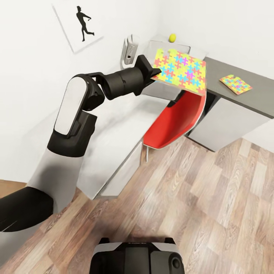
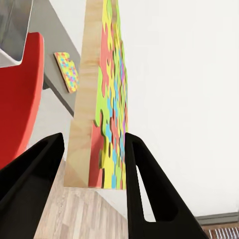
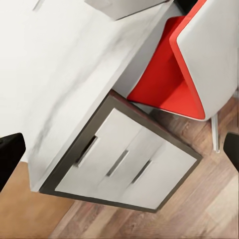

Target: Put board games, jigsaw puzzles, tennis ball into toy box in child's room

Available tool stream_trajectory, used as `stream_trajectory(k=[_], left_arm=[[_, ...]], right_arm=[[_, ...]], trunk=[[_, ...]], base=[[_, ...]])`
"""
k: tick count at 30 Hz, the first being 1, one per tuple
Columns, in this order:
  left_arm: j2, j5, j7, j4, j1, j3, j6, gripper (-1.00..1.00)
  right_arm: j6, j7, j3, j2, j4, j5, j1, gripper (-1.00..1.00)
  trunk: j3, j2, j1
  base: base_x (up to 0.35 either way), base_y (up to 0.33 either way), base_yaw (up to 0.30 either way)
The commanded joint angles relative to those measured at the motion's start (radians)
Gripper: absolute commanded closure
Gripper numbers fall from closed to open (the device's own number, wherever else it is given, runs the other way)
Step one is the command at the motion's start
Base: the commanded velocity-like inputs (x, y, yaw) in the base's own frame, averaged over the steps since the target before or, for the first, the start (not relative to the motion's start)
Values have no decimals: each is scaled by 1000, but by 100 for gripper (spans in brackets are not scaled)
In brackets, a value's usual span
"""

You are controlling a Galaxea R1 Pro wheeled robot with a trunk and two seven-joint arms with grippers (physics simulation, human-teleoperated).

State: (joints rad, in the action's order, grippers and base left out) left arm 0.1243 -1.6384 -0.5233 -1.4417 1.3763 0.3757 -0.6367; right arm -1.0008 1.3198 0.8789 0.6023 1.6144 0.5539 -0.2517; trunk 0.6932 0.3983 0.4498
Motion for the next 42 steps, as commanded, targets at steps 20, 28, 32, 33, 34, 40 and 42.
stream_trajectory(k=[20,28,32,33,34,40,42], left_arm=[[-48,-11,-8,-17,-10,-27,1,100],[-51,-11,-8,-20,-21,-34,0,100],[-53,-11,-7,-22,-41,-36,0,100],[-53,-11,-7,-22,-41,-36,0,100],[-54,-11,-7,-22,-45,-37,0,100],[-54,-11,-7,-23,-56,-36,0,100],[-54,-11,-7,-23,-57,-36,-1,100]], right_arm=[[-45,-43,-35,19,-1,-2,-36,-100],[-46,-42,-35,20,-1,-1,-36,-100],[-46,-42,-36,25,-1,-1,-36,-100],[-46,-42,-36,25,-1,-1,-36,-100],[-46,-42,-36,27,0,-1,-36,-100],[-46,-42,-36,48,-1,-1,-37,-100],[-46,-42,-35,56,-1,0,-38,-100]], trunk=[[1,2,0],[1,2,0],[1,2,0],[1,2,0],[1,2,0],[1,2,0],[1,2,0]], base=[[26,-278,261],[92,-107,277],[23,-27,278],[16,-19,278],[13,-15,278],[7,-46,278],[3,-159,278]])
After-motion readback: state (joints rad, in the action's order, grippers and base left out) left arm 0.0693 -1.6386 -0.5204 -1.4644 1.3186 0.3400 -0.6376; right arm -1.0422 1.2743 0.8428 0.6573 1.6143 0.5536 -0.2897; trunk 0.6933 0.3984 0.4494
